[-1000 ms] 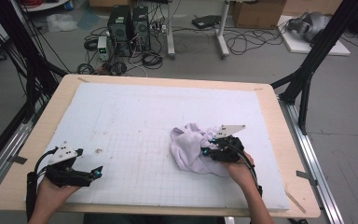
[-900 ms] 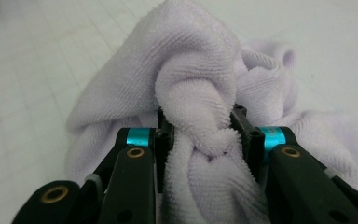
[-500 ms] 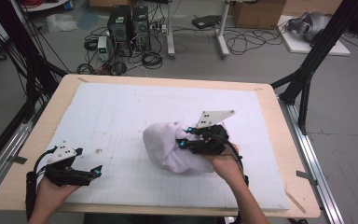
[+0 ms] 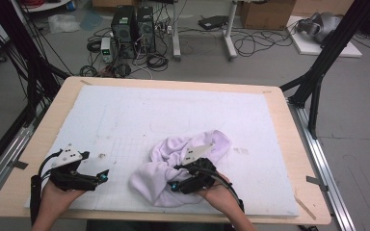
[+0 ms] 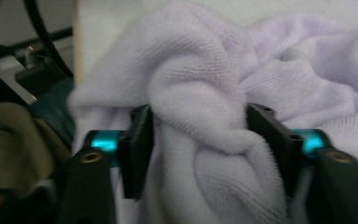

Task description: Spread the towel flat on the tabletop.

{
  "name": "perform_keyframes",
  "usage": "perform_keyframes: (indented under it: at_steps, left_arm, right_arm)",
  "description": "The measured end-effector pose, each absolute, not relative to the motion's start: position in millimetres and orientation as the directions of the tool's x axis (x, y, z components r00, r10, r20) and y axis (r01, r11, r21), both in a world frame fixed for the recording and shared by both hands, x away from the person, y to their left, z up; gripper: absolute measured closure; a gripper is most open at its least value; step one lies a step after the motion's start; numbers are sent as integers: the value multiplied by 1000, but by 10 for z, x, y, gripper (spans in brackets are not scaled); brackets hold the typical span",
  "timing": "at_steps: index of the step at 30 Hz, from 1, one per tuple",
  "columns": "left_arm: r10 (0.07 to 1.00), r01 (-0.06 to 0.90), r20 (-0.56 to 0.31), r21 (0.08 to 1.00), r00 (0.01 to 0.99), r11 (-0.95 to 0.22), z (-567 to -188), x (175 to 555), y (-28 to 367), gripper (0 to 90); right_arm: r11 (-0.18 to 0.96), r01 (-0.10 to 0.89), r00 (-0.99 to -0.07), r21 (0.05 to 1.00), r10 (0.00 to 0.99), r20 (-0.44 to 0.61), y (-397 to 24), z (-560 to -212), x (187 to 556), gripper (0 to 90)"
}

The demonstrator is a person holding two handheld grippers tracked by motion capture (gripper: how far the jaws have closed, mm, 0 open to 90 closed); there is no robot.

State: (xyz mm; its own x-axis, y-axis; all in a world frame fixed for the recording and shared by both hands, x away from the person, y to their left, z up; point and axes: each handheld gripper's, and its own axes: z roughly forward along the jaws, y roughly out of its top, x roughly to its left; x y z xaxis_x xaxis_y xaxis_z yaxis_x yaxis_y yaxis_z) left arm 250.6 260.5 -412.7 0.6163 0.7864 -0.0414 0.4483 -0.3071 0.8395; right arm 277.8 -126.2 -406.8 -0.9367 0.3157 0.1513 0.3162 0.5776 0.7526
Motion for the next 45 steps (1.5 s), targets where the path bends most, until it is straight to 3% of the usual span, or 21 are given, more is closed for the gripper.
perform_keyframes:
  at_steps: [4, 9, 16, 18, 22, 26, 29, 34, 45]
  left_arm:
    - [748, 423, -55, 851, 661, -312, -4055, 2579, 2434, 38]
    - [680, 384, -54, 857, 731, -344, -3975, 2733, 2144, 148]
    - [582, 349, -67, 853, 810, -388, -3955, 3001, 1697, 299]
    - [561, 353, -76, 843, 824, -405, -3987, 3092, 1551, 310]
    - [509, 349, -71, 807, 858, -476, -4107, 3251, 1243, 378]
    - [498, 365, -81, 781, 863, -507, -4225, 3325, 1108, 453]
    - [492, 405, -107, 730, 864, -551, -4317, 3368, 1054, 565]
    - [459, 371, -74, 708, 885, -601, -4350, 3358, 1027, 867]
    - [487, 362, -66, 757, 871, -544, -4038, 3262, 1344, 895]
  right_arm:
    - [506, 283, -942, 815, 306, 136, -1517, -3822, 2702, 302]
    - [460, 283, -913, 842, 399, 89, -1748, -3702, 2924, 335]
    - [581, 340, -892, 739, 449, 57, -1648, -4025, 3145, 373]
    - [581, 367, -885, 727, 458, 81, -1660, -4137, 3156, 420]
    - [571, 397, -883, 719, 451, 129, -1710, -4312, 3088, 600]
    - [593, 357, -904, 722, 413, 107, -1700, -4310, 3024, 737]
    - [598, 338, -912, 727, 398, 97, -1719, -4308, 2994, 763]
    - [584, 330, -914, 742, 396, 94, -1735, -4298, 2973, 767]
    - [546, 276, -930, 791, 359, 77, -1771, -3971, 2976, 818]
